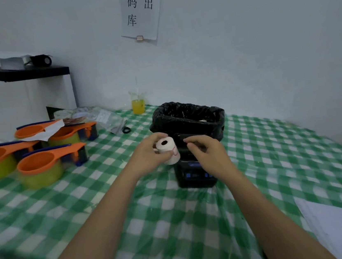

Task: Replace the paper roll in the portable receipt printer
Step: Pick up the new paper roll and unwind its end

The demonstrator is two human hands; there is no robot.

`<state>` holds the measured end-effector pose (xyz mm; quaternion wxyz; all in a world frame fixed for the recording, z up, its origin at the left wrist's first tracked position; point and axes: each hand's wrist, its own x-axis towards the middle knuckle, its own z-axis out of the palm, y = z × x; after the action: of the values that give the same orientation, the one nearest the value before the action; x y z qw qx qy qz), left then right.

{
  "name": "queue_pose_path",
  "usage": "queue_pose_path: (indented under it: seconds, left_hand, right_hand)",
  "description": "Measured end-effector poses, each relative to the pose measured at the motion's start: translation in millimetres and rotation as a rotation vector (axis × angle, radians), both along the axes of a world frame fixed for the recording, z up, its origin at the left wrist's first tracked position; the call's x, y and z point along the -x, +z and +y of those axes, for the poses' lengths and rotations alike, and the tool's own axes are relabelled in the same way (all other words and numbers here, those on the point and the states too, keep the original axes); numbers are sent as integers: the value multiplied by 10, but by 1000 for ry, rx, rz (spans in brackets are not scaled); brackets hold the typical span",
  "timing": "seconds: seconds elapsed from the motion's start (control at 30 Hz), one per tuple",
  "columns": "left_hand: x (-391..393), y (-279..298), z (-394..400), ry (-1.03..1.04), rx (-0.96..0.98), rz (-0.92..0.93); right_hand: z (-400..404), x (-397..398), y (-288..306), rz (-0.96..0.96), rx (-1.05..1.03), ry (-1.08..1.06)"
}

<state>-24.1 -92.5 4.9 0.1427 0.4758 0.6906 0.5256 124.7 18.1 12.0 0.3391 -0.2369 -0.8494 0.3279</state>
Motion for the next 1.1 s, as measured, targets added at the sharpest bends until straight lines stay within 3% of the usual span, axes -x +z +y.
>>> queue_pose_path:
  seconds: [0.13,0.33,0.43,0.53,0.63,0.8,0.9,1.1]
  left_hand:
    - [-207,-36,132,-133,-121,-204]
    - [-405,-181,302,-186,-225,-342]
    - [-424,-241,351,-186,-265,-362]
    - [-435,-265,375,-194,-285,-331]
    - [-420,-286,361,-197,-293,-215]
    - [-363,-356,356,-16,-355,264]
    - [-381,-366,373,71,-370,450]
    - [-410,-355,389,170,-430,572]
  right_hand:
    - [33,1,-17,149,352,72]
    - [185,-149,-201,199,577,134]
    - [213,-217,-254,231,622,165]
    - [197,-237,-234,231,492,137]
    - [178,-234,-243,261,315,47]
    - [97,-214,-282,368,139,-36]
    - [49,-210,-321,397,109,-21]
    - [23,-234,-352,401,-26,-37]
